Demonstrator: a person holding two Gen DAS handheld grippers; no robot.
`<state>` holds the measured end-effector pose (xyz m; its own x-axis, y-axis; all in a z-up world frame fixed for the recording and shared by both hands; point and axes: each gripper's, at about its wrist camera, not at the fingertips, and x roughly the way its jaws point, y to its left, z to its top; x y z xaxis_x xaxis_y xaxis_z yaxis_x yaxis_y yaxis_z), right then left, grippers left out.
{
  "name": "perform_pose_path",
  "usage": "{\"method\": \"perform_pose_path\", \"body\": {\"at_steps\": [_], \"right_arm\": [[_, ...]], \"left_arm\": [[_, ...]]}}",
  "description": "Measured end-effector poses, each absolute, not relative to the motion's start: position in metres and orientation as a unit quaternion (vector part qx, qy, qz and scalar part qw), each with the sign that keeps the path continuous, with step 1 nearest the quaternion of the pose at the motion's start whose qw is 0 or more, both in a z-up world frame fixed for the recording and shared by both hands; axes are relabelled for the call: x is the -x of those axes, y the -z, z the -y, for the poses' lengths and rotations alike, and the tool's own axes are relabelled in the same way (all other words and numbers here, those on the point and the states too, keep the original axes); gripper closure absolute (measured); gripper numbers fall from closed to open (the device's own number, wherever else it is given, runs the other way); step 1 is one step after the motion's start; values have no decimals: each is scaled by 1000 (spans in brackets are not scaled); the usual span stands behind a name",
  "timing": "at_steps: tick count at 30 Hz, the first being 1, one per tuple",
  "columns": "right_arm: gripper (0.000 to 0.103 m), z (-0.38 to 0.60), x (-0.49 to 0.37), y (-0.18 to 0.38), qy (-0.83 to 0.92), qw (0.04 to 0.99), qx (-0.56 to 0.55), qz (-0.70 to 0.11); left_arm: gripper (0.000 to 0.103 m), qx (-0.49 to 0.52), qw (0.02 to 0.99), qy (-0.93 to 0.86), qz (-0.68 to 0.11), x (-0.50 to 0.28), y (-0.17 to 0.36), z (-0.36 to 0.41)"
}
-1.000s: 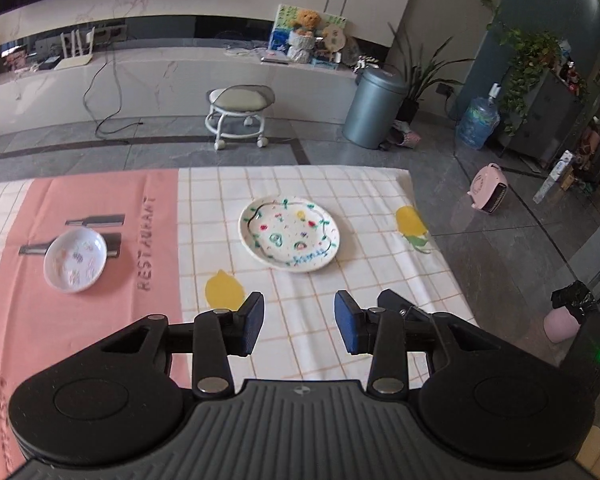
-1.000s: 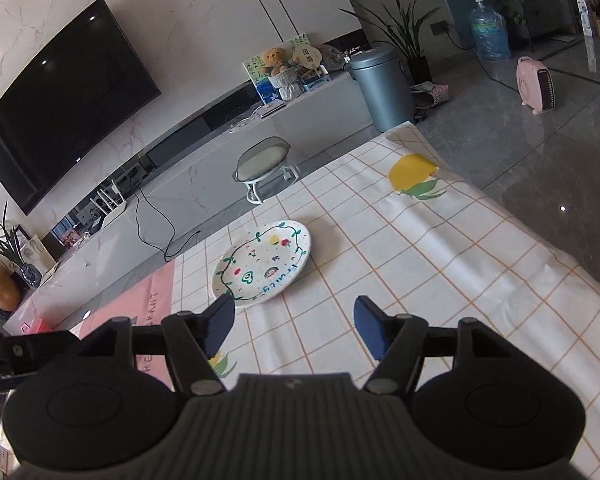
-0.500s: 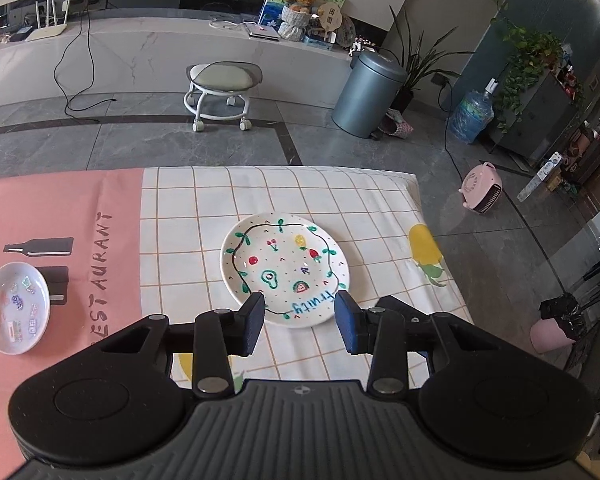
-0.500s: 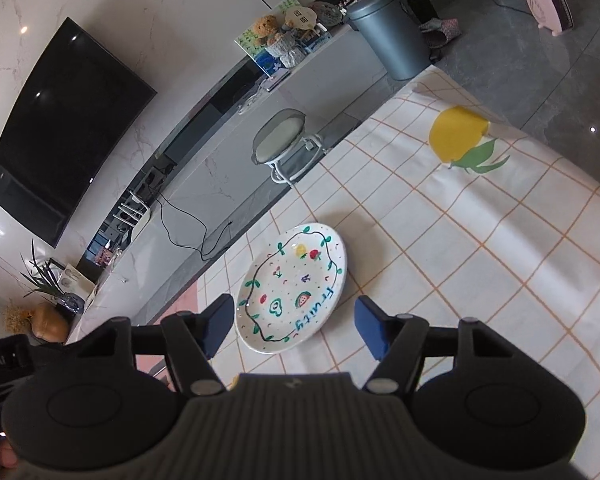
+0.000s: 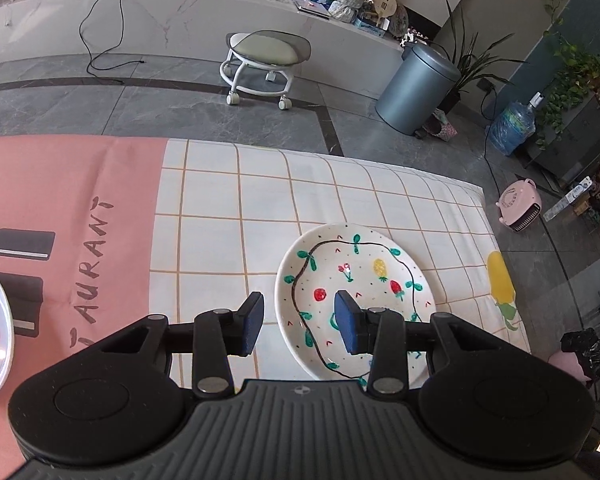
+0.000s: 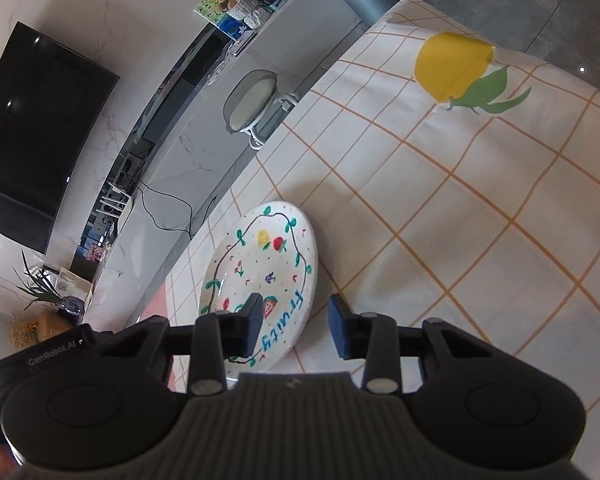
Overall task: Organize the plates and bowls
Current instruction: 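Move both grippers to the painted 'Fruity' plate rim and close them, then lift the painted plate and carry it over the glass plate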
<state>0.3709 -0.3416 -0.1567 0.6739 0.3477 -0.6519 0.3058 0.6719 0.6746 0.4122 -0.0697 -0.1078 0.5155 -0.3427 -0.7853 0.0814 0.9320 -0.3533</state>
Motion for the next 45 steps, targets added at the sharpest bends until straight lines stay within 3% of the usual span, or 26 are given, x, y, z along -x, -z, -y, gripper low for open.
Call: {"method": "perform_pose_path", "body": {"at_steps": [4,11,17,20,24,45], "right_arm": [[66,344,-375,162,0,822,-402,-404],[76,349,-385,169,-1,815,-421,-399],[84,346,-388,175,-15,810,-433,-396],[88,347,-386,176,-13,810,-435,-393],[98,350,-383,178,-4,804,-443,-396],[98,366,-325,143,1,756,-507,-413]], "left_arm": [[58,142,857,123,-479,-421,119,66],[58,160,852,126,-482,-432,135,62],[73,163,855,135,-473,-432,141,60],[87,162,853,136,-476,-433,143,63],[89,165,854,128,-475,-431,141,64],[94,181,850,116,-481,-366,78,71]]}}
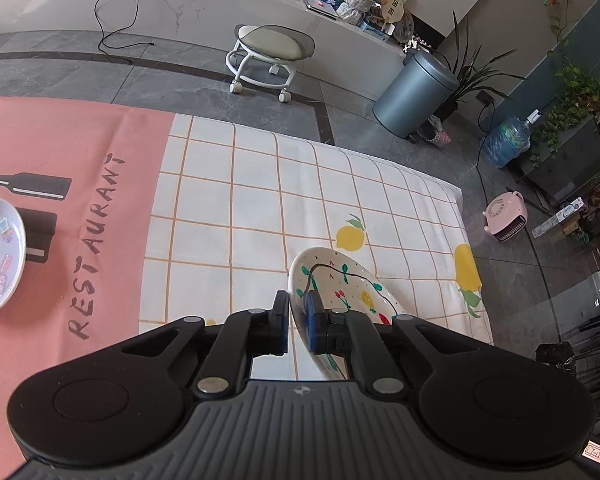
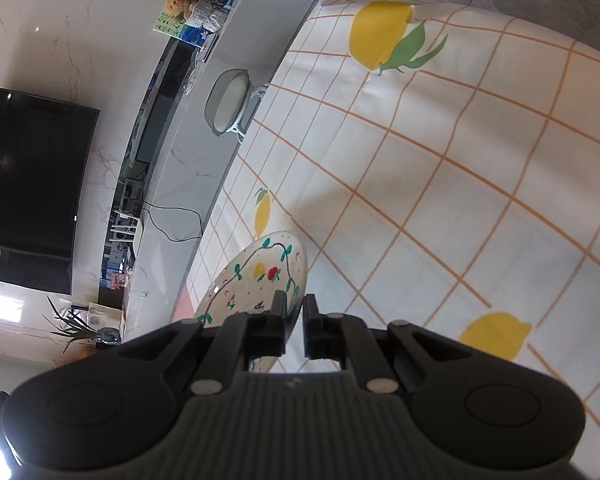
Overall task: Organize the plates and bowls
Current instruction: 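Lift the painted plate and carry it over the glass plate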
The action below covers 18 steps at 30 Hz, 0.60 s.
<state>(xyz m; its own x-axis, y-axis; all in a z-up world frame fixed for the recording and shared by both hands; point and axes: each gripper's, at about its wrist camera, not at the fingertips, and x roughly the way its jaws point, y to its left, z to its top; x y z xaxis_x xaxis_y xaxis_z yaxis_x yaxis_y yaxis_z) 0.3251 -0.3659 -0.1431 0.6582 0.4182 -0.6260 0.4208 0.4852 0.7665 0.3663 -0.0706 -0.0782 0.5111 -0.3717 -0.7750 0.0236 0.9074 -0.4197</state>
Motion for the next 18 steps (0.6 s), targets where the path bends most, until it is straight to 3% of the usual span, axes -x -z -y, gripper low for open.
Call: {"method": "perform_pose_path", "body": {"at_steps": [10,18], "right_arm": [[97,379,-245,114,-18,751,-534,-387],[97,391,-187,90,-37,780,-490,-387]], "left_arm": [[94,194,858,127,-459,-294,42,81],[94,216,852,115,-463,-223,43,83]]}}
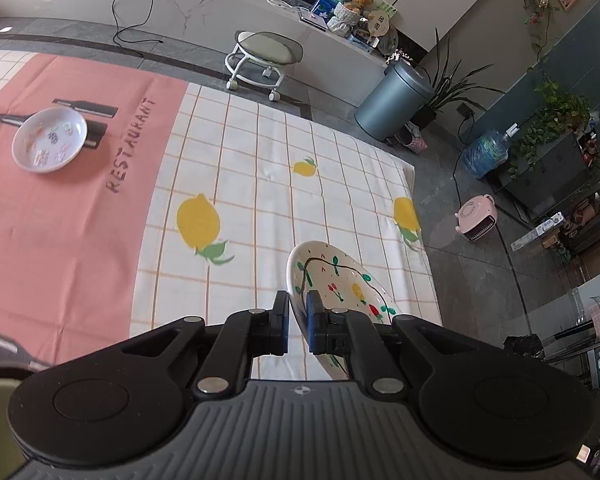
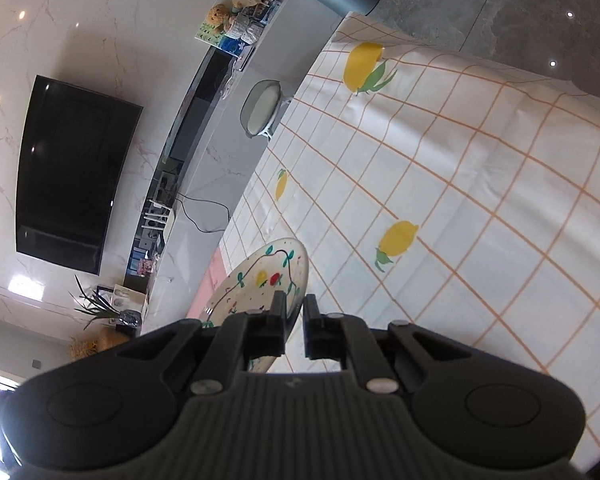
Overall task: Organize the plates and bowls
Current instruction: 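Lift the painted plate and carry it over the glass plate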
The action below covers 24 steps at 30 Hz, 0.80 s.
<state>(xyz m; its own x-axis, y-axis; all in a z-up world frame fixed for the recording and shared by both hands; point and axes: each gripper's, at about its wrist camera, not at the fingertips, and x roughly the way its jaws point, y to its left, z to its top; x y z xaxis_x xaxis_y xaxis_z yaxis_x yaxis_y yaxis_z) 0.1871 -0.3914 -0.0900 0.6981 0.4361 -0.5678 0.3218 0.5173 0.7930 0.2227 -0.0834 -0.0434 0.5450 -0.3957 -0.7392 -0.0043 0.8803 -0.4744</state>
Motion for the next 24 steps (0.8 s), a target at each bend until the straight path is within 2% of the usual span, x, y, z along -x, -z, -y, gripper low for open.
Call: {"method": "perform_pose_path", "body": {"at_steps": [12,24], "right_arm": [[97,398,-142,91,-43,784,-414,-461],[96,382,-142,102,-28,786,-335,-518]], "left_arm": [[92,220,853,83,-467,-137,68,93],[91,195,861,49,-466,-109,94,102]]}}
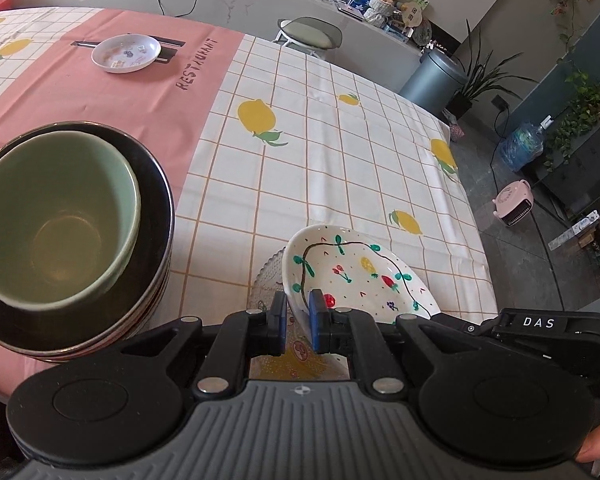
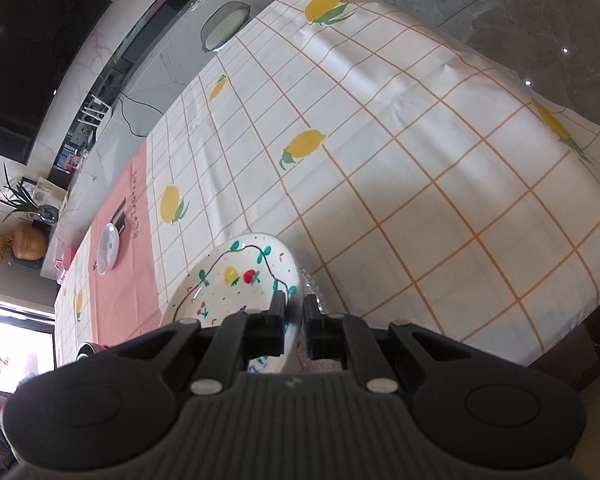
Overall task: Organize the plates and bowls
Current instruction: 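Lift the painted plate and carry it over the glass plate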
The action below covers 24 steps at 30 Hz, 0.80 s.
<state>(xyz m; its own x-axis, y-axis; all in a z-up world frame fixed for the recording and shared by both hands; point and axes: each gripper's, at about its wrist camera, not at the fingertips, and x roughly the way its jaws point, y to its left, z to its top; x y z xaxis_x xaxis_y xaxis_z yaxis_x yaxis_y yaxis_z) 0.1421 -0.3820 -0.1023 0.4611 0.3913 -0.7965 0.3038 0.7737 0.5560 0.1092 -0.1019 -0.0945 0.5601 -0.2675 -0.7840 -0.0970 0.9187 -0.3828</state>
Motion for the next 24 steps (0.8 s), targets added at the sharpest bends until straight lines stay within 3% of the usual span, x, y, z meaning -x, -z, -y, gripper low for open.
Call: {"method": "perform_pose_path", "body": {"at_steps": [24], "right_arm": [[92,353,-160,108,-11,777,-237,-584]], "left_arm": [[91,155,860,11,-487,-100,116,114]]}}
